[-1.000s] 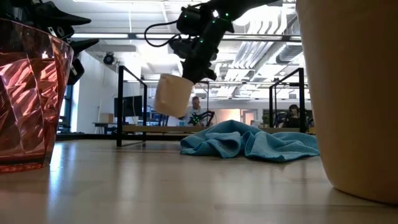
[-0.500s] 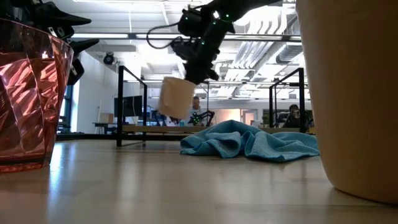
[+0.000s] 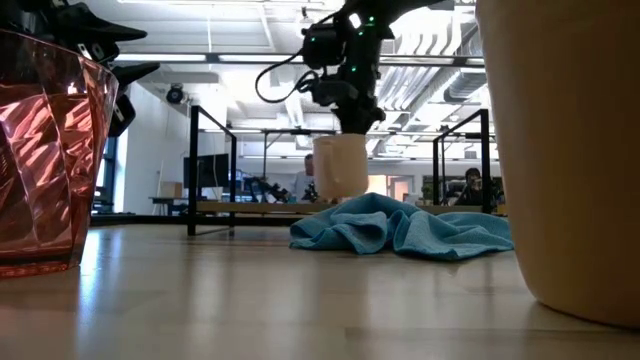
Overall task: Stack small to large cups/mugs on shelf
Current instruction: Put the light orange mug on the shelf, then put the red cup on the shelf
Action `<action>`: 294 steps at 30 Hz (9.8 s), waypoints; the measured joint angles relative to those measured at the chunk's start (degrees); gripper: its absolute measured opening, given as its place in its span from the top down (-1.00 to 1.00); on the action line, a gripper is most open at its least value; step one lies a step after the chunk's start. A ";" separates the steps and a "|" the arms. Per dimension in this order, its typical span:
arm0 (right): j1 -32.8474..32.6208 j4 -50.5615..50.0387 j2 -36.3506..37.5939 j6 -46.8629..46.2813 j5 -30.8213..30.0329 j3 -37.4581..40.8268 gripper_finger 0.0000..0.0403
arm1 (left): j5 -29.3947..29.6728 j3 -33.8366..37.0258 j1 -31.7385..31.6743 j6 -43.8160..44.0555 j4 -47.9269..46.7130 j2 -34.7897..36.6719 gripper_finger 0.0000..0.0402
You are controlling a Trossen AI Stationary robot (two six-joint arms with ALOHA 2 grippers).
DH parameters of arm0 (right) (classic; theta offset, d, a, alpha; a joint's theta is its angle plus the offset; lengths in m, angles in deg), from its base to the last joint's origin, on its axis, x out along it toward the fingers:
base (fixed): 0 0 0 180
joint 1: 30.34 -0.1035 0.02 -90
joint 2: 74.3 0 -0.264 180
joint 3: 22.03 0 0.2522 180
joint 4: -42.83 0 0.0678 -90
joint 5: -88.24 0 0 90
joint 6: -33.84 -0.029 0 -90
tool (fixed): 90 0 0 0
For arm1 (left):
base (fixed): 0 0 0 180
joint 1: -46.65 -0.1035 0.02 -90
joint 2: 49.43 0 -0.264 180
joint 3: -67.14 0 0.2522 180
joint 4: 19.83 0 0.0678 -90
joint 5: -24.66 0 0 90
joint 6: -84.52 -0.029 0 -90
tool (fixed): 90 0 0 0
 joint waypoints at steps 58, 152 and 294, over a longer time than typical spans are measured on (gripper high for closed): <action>7.58 13.02 24.62 13.76 0.89 33.62 1.00 | 4.31 0.00 -0.01 1.89 -2.45 -0.02 0.23; 10.04 15.63 21.65 21.06 7.78 32.67 0.64 | 5.40 0.00 -0.02 1.15 -2.73 -0.01 0.23; -29.04 22.12 61.65 16.69 4.72 4.13 0.20 | 11.03 -72.48 32.26 -8.10 -67.30 -91.60 0.23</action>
